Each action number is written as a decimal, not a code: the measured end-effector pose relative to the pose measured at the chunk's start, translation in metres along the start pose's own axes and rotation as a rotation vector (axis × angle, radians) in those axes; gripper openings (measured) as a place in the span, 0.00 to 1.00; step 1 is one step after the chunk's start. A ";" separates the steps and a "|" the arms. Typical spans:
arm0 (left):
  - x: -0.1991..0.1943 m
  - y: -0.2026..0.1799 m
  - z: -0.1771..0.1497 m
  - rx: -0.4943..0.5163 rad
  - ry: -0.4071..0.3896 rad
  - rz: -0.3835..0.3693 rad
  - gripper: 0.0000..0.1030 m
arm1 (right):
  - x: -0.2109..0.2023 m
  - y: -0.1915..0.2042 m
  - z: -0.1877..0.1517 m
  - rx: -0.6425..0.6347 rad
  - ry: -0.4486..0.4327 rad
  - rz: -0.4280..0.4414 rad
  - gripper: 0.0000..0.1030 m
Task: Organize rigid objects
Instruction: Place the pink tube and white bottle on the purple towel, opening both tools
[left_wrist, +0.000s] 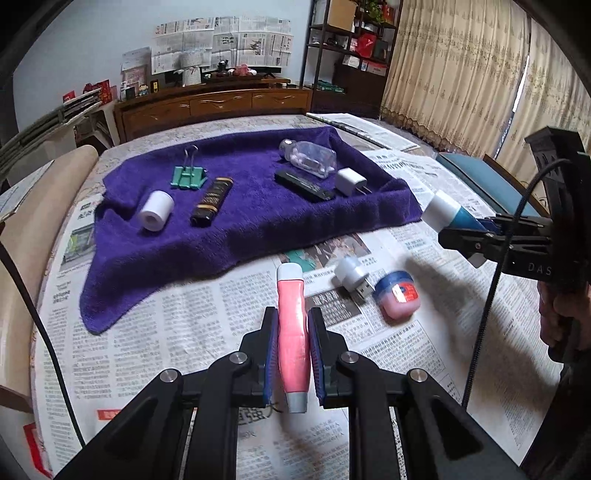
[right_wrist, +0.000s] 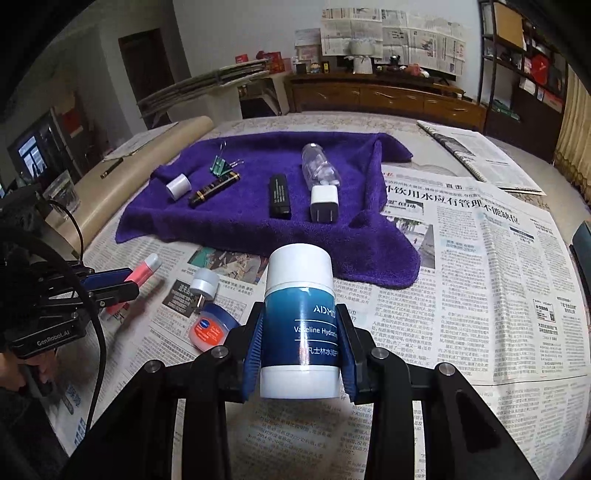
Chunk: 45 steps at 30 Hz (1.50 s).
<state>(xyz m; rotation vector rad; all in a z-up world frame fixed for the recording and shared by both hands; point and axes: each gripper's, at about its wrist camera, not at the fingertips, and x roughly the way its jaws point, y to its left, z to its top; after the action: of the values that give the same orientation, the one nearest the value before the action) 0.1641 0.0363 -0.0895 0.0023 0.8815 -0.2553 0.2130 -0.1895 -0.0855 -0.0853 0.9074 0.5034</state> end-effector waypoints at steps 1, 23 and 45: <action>-0.003 0.004 0.004 -0.007 -0.007 0.001 0.16 | -0.001 0.000 0.003 0.004 -0.001 0.006 0.35; 0.056 0.077 0.091 -0.083 0.026 0.050 0.16 | 0.079 0.028 0.123 -0.052 0.029 0.118 0.35; 0.095 0.102 0.087 -0.051 0.114 0.124 0.16 | 0.155 0.068 0.126 -0.207 0.215 0.083 0.35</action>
<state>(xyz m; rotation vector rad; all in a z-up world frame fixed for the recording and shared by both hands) 0.3106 0.1046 -0.1171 0.0240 0.9974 -0.1172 0.3539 -0.0350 -0.1176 -0.2950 1.0694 0.6734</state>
